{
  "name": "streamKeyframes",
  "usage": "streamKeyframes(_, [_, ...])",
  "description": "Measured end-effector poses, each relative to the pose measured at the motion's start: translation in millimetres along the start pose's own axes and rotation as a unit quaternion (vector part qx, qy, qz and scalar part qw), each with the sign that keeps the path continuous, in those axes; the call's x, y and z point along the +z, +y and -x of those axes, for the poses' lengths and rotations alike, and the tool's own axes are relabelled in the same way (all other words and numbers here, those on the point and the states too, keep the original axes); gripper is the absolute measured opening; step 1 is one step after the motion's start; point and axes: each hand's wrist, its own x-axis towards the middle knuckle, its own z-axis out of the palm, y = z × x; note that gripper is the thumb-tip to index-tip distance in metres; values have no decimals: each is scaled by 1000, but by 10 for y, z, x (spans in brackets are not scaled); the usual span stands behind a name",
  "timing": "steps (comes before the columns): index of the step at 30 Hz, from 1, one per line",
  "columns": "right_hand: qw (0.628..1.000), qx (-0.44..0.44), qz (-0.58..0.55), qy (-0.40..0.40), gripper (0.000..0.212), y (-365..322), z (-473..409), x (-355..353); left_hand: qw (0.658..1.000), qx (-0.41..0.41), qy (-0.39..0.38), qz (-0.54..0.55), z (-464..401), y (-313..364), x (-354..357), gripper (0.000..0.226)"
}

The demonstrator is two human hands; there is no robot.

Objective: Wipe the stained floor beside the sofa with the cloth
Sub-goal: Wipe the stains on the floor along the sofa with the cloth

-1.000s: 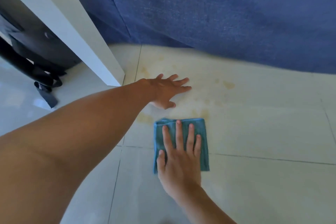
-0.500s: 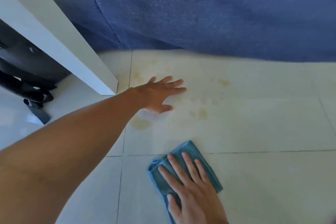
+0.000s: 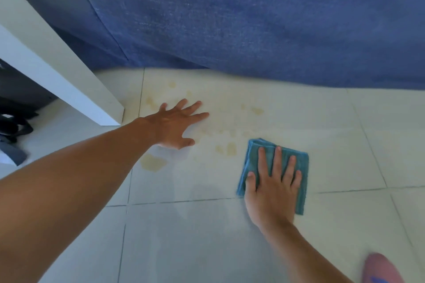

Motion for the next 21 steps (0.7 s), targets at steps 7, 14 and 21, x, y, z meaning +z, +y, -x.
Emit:
streamKeyframes(7, [998,-55,20,-32,70,527,171,-93,1000,-9,-13,20,12,-14,-52,85])
streamKeyframes(14, [996,-78,4,-29,62,474,116,-111,1000,-8,-22,-1,25,79,-30,92])
streamKeyframes(21, [998,57,-20,-8,64,164,-681,-155,999,-44,-26,-2,50,75,32,102])
